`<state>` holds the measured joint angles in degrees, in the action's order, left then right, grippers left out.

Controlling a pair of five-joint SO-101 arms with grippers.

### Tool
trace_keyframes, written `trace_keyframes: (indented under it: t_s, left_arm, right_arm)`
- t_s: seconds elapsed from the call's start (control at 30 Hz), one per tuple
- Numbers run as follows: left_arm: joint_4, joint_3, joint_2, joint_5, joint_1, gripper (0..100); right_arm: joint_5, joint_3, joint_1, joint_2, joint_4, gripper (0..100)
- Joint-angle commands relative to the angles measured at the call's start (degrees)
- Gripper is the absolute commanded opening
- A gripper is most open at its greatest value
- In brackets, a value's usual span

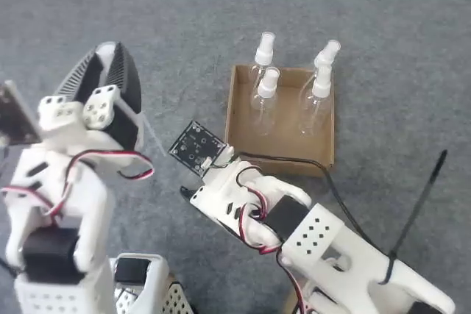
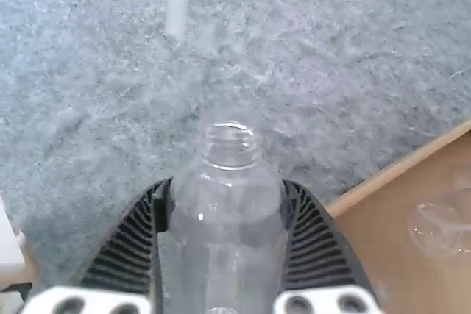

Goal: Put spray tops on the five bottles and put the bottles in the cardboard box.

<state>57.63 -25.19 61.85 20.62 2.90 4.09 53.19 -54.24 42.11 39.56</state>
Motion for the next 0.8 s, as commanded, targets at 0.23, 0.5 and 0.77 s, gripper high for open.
trace_keyframes:
  t_s: [0.23, 0.5, 0.77]
  left_arm:
    - [-5.27, -4.35, 0.53, 1.14, -0.44, 1]
    - [-3.08, -4.79, 0.53, 2.37, -6.86, 1]
    - [-3.08, -11.65, 0.88, 2.37, -7.21, 1]
  right_arm:
    - [-1.49, 3.78, -0.31, 13.58, -1.63, 0.6]
    - [-1.58, 4.48, -0.13, 13.93, -1.63, 0.6]
    - [-1.67, 4.48, 0.04, 14.55, -2.42, 0.6]
